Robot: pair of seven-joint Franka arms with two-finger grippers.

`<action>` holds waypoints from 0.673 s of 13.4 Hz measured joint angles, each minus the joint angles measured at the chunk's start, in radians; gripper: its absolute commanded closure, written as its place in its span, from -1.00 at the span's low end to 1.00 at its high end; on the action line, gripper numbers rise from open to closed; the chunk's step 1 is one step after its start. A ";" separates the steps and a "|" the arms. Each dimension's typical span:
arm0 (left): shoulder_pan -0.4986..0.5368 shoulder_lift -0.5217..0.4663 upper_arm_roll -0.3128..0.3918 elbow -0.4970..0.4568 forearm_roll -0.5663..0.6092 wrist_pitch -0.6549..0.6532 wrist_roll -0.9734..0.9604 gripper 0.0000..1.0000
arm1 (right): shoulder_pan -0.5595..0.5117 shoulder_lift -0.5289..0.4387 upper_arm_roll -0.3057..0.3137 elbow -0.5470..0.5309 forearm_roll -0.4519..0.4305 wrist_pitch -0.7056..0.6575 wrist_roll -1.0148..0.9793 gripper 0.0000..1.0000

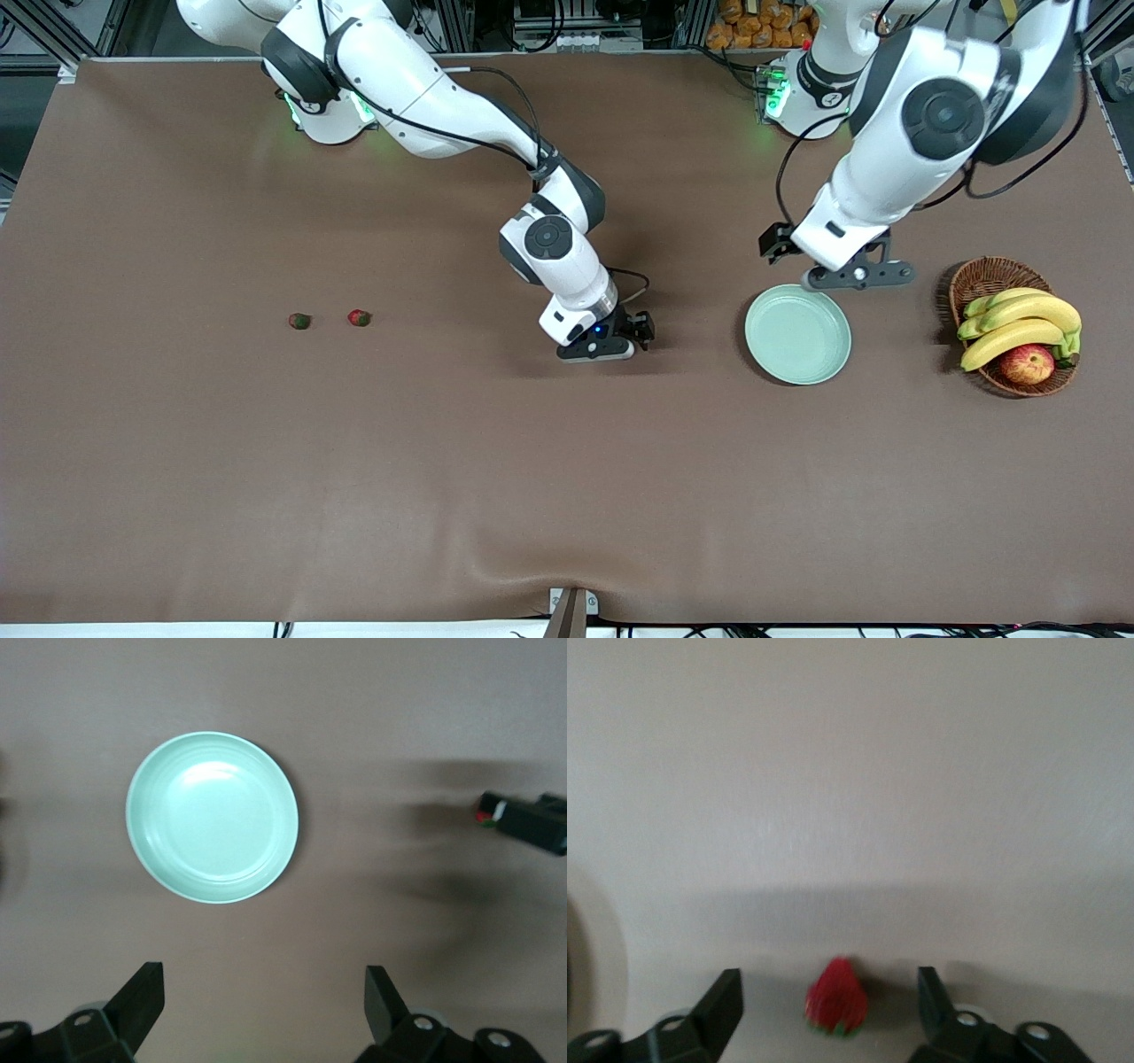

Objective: Collect all strawberries into plate
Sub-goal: 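Grasp the strawberry with the left gripper while the right gripper opens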

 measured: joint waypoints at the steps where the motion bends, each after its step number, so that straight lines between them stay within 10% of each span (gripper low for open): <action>1: -0.001 0.023 -0.013 -0.007 0.000 0.034 -0.001 -1.00 | -0.018 -0.018 -0.007 0.006 0.000 -0.025 0.000 -1.00; 9: -0.172 0.378 -0.039 0.221 0.100 0.191 -0.056 -1.00 | -0.300 -0.255 -0.016 -0.003 -0.002 -0.461 -0.223 -1.00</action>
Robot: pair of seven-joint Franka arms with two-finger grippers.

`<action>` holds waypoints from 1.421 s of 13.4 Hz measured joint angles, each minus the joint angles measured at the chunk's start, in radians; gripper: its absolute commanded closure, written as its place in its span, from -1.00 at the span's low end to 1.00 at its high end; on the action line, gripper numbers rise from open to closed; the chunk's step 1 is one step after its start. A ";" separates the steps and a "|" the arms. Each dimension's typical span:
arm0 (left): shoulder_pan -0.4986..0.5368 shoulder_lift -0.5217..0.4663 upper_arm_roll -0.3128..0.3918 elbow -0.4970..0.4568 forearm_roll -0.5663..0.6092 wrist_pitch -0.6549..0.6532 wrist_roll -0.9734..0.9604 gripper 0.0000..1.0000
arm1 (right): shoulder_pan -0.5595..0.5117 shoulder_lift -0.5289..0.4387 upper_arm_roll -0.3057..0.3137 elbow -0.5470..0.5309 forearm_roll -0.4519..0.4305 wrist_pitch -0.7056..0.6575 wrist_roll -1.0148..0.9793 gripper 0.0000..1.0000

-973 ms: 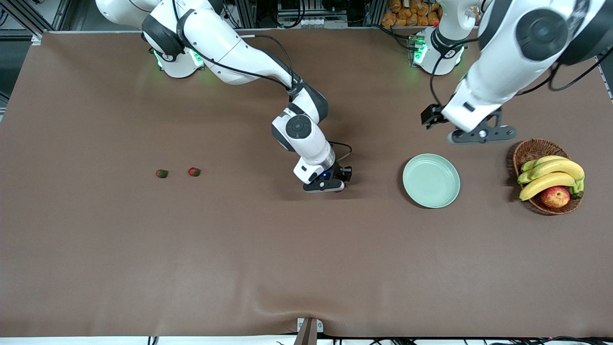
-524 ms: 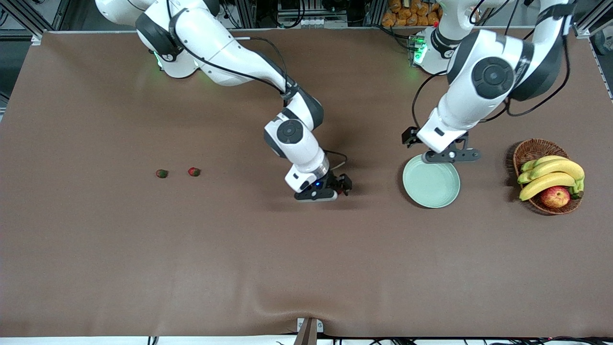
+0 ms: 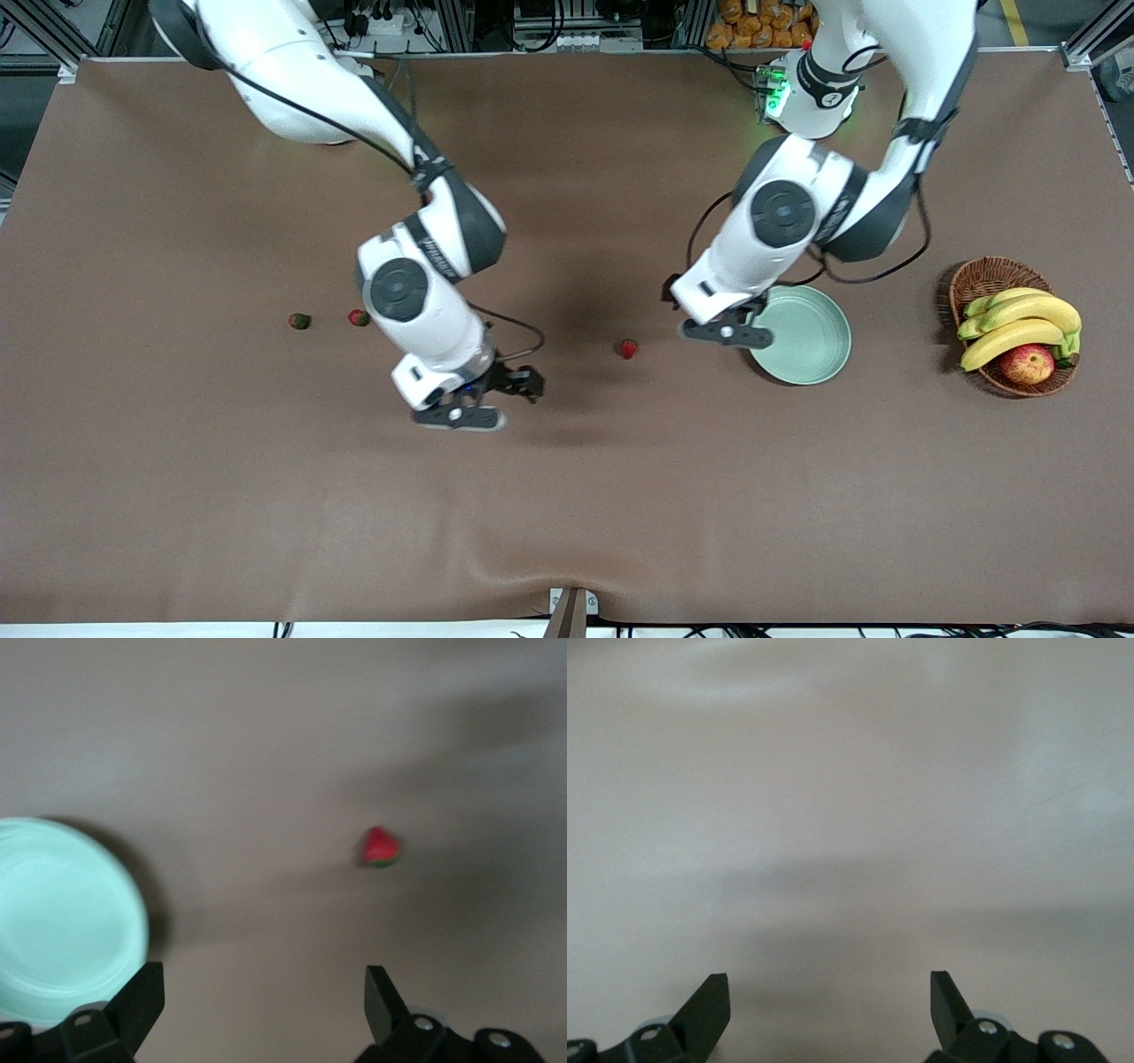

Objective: Collect all strawberries into plate
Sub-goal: 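Grasp the strawberry with the left gripper while the right gripper opens, then move the strawberry over the plate while the right gripper grasps another strawberry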

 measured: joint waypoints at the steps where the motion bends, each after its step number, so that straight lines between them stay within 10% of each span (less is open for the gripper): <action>1: -0.036 0.061 0.001 0.059 0.017 0.000 -0.039 -1.00 | -0.034 -0.022 0.000 -0.024 -0.005 -0.012 -0.033 -1.00; 6: -0.153 0.305 0.008 0.263 0.086 0.058 -0.238 -1.00 | -0.143 -0.124 -0.002 -0.229 -0.172 -0.015 -0.063 -1.00; 19: -0.158 0.421 0.022 0.257 0.206 0.082 -0.463 -0.21 | -0.430 -0.180 -0.005 -0.441 -0.194 -0.006 -0.234 -1.00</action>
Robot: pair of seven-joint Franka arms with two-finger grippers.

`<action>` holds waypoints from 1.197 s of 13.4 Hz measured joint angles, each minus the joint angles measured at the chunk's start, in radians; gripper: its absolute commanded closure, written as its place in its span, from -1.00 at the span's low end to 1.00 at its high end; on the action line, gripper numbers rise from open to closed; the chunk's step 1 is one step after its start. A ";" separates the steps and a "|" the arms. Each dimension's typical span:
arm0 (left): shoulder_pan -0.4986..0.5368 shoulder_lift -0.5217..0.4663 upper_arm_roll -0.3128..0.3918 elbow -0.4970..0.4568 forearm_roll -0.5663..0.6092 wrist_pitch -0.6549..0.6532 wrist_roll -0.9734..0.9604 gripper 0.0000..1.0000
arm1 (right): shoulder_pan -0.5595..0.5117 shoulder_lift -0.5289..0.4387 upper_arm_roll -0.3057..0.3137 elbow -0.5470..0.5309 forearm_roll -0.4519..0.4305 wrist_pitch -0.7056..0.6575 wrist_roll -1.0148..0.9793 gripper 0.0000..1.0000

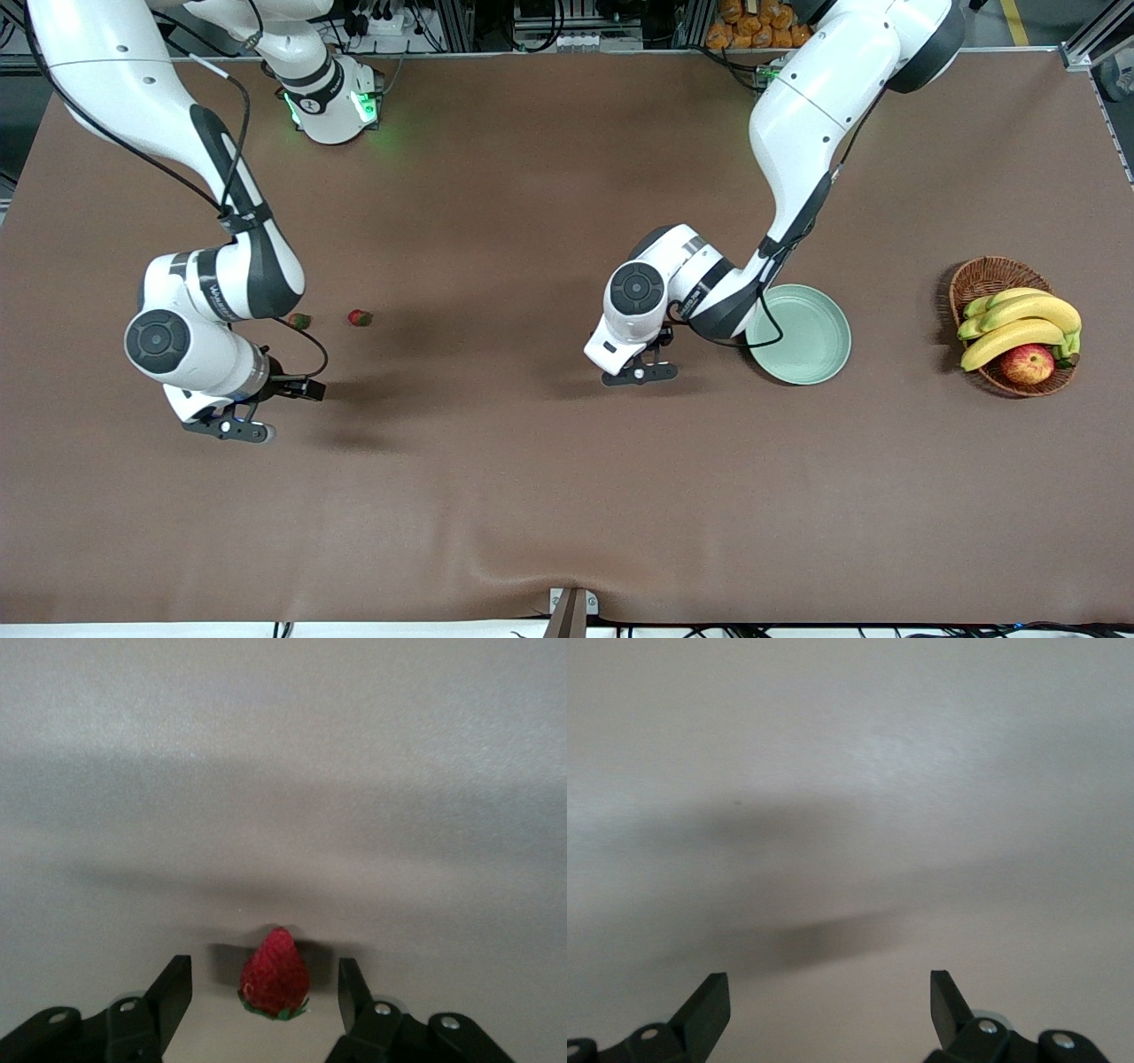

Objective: Collect all strawberries into plate
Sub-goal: 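Move the strawberry over the plate while the right gripper grasps another strawberry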

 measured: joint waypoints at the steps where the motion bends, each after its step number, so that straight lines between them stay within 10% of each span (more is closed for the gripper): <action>1: 0.000 0.000 0.000 -0.002 0.000 0.000 -0.001 -0.09 | -0.019 0.000 0.000 -0.008 0.000 0.009 -0.021 -1.00; 4: -0.001 0.000 0.000 -0.003 0.000 0.000 -0.001 1.00 | -0.058 0.004 0.012 -0.041 0.010 0.021 -0.067 -1.00; 10: 0.048 -0.029 -0.009 0.006 0.000 -0.011 0.008 1.00 | 0.014 -0.003 0.104 -0.201 0.021 0.021 -0.055 -1.00; 16: 0.455 -0.259 -0.191 -0.178 0.001 -0.138 0.327 1.00 | 0.031 -0.003 0.099 -0.277 0.079 0.021 -0.044 -1.00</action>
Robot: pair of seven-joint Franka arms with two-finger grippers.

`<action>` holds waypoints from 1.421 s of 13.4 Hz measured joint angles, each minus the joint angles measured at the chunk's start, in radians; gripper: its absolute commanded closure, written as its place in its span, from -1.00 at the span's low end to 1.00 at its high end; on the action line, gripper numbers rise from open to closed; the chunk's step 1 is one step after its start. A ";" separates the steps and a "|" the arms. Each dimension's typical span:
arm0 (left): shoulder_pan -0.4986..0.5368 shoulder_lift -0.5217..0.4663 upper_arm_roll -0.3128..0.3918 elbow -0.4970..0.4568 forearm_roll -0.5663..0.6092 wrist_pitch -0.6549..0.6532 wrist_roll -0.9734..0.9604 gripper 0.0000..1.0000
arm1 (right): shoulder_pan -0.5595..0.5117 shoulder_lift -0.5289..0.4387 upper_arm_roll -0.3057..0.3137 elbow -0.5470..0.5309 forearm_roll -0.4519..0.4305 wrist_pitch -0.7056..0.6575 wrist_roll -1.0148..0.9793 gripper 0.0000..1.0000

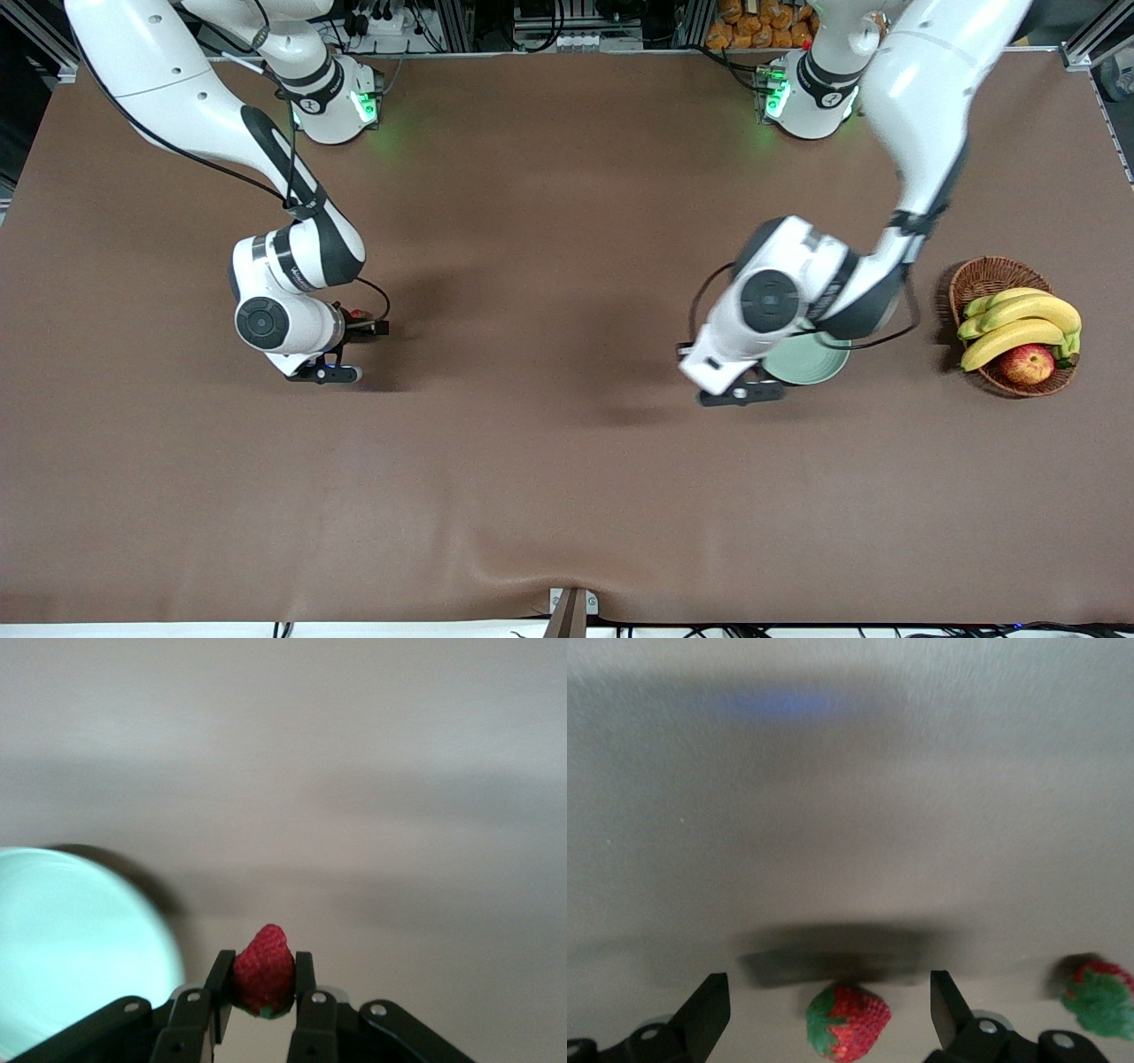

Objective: Collect all strawberries into plate
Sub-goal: 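Move the strawberry over the plate while the right gripper grasps another strawberry, then open the left gripper over the plate while the right gripper lifts strawberry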

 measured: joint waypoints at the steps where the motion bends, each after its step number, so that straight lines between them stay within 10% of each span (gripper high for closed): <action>1: 0.081 -0.024 -0.024 -0.053 0.000 0.000 0.063 1.00 | 0.000 0.000 0.000 -0.007 0.017 -0.001 0.000 -1.00; 4: 0.206 -0.034 -0.044 -0.165 0.041 0.043 0.135 1.00 | -0.001 -0.001 -0.001 -0.016 0.043 -0.009 0.000 -1.00; 5: 0.218 -0.027 -0.044 -0.202 0.075 0.100 0.135 0.73 | -0.002 -0.003 -0.001 -0.017 0.044 -0.015 0.000 -1.00; 8: 0.259 0.007 -0.043 -0.268 0.126 0.229 0.129 -0.99 | -0.010 -0.012 -0.002 -0.017 0.044 -0.021 0.000 -0.57; 19: 0.261 -0.106 -0.231 -0.030 0.048 -0.093 0.102 -1.00 | -0.026 -0.021 -0.003 -0.026 0.046 -0.037 0.000 0.56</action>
